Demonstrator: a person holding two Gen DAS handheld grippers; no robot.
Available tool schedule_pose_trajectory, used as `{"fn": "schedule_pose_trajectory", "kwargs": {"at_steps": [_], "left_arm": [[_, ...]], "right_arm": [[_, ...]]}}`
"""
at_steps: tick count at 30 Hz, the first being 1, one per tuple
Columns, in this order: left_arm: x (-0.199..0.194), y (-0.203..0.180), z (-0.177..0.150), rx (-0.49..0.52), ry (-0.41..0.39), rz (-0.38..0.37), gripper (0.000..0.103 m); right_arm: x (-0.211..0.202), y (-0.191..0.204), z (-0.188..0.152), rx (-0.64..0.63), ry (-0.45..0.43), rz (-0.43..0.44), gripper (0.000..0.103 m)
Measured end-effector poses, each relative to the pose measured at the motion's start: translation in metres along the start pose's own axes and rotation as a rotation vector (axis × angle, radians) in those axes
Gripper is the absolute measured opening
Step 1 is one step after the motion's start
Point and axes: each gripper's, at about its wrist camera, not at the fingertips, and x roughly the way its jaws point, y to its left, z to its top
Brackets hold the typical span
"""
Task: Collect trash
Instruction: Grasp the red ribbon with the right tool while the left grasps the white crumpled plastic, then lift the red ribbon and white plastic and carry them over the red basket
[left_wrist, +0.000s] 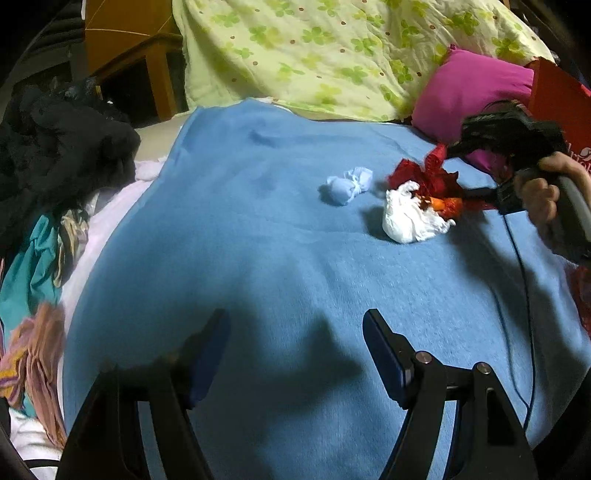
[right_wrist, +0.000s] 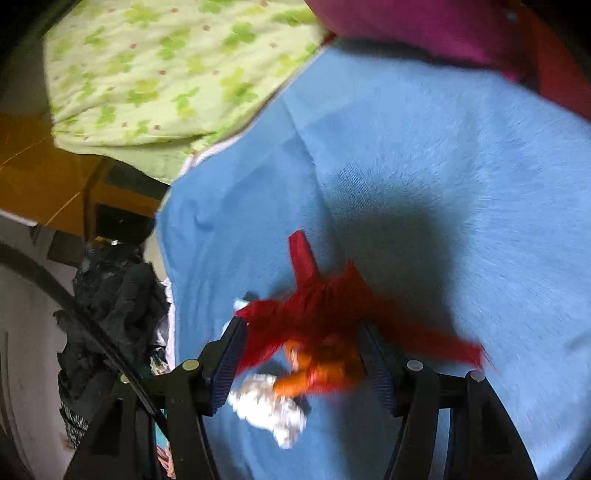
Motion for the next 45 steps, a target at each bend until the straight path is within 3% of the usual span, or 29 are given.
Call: {"fn": "schedule_pose_trajectory", "kwargs": {"at_steps": [4,5,6,10,14,18,23,25,26,27,29,34,45], "left_arm": [[0.006,0.001,0.016,0.007,-0.013,-0.010,0.075],[0.008,0.000,0.021,0.007,-0.017,-0.016,0.075],[0.010,-0.001,0.027,0.008,-0.020,-0.026,0.075],[0.022,-0.016,0.052,0.014,-0.022,-0.097,0.075],[0.043,-0.044,0.074,0.024,-0.012,-0.172,0.075],[0.073,-0.072,0.092,0.002,0.046,-0.262,0.075],[0.111,-0.088,0.097,-0.038,0.141,-0.266,0.075],[0.122,-0.085,0.090,-0.096,0.182,-0.305,0.063],[0.124,-0.084,0.087,-0.117,0.201,-0.324,0.042],[0.123,-0.083,0.084,-0.128,0.203,-0.321,0.039],[0.113,-0.082,0.082,-0.130,0.194,-0.311,0.032],[0.068,-0.080,0.078,-0.110,0.145,-0.278,0.031],[-0.080,-0.094,0.071,0.002,-0.083,-0.153,0.031]], "right_arm": [[0.020,0.003,0.011,0.017,0.004,-0.025,0.061],[0.023,0.005,0.013,0.008,0.006,-0.025,0.043],[0.027,0.006,0.014,-0.009,0.019,-0.027,0.038],[0.019,0.010,0.010,-0.084,-0.042,-0.031,0.034],[-0.021,0.014,0.002,-0.148,-0.165,0.015,0.033],[-0.077,0.019,-0.013,-0.240,-0.280,0.030,0.033],[-0.139,0.022,-0.045,-0.371,-0.379,-0.003,0.033],[-0.158,0.021,-0.060,-0.408,-0.410,-0.017,0.033],[-0.169,0.020,-0.069,-0.429,-0.427,-0.026,0.033],[-0.178,0.018,-0.078,-0.447,-0.442,-0.033,0.033],[-0.196,0.015,-0.095,-0.470,-0.471,-0.041,0.033],[-0.235,0.014,-0.131,-0.490,-0.535,-0.024,0.033],[-0.312,0.014,-0.200,-0.523,-0.655,-0.027,0.033]]}}
